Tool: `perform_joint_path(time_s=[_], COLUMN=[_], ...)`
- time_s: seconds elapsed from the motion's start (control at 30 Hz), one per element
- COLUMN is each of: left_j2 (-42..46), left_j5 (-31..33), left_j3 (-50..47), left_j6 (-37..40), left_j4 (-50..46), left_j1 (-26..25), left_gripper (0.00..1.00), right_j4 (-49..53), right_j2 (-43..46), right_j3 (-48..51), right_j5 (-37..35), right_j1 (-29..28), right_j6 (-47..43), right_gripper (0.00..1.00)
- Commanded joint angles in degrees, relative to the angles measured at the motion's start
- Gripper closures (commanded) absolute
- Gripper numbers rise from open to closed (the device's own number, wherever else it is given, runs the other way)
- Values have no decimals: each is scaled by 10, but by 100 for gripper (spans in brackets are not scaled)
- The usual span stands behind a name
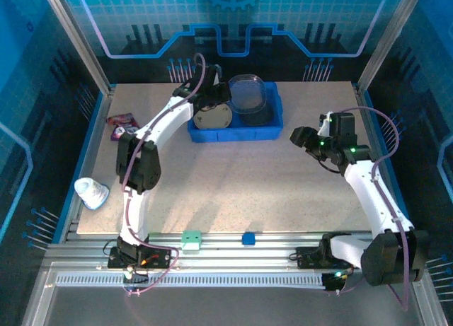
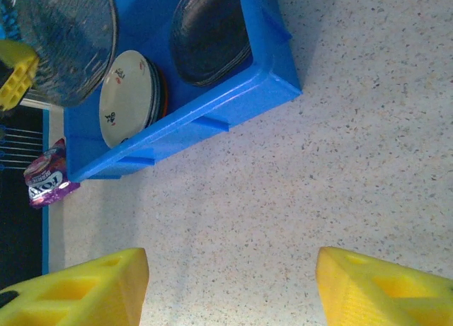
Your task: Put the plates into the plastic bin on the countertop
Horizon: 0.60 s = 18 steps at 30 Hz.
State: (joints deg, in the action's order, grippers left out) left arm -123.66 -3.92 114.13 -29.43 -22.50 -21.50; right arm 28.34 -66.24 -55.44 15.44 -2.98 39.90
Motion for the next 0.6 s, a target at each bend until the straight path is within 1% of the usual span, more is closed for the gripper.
perform_joint_path(time_s=[0.0,0.13,0.23,0.57], left_j2=[-53,-126,-170,-236], left_j5=[-19,-28,-35,-46], left_j3=[85,179,216,241], left_j6=[7,-3,-19,-41], left_j4=[-33,-69,-80,-76], left_j1=[3,3,3,-3], left_gripper=[100,100,100,100], right_j4=[10,16,19,17], right_j2=[15,16,17,19], right_j3=[5,2,2,17], right_j5=[10,12,13,21], right_j1=[11,17,20,20], right_j6=[7,3,3,8], right_gripper=[36,36,35,36])
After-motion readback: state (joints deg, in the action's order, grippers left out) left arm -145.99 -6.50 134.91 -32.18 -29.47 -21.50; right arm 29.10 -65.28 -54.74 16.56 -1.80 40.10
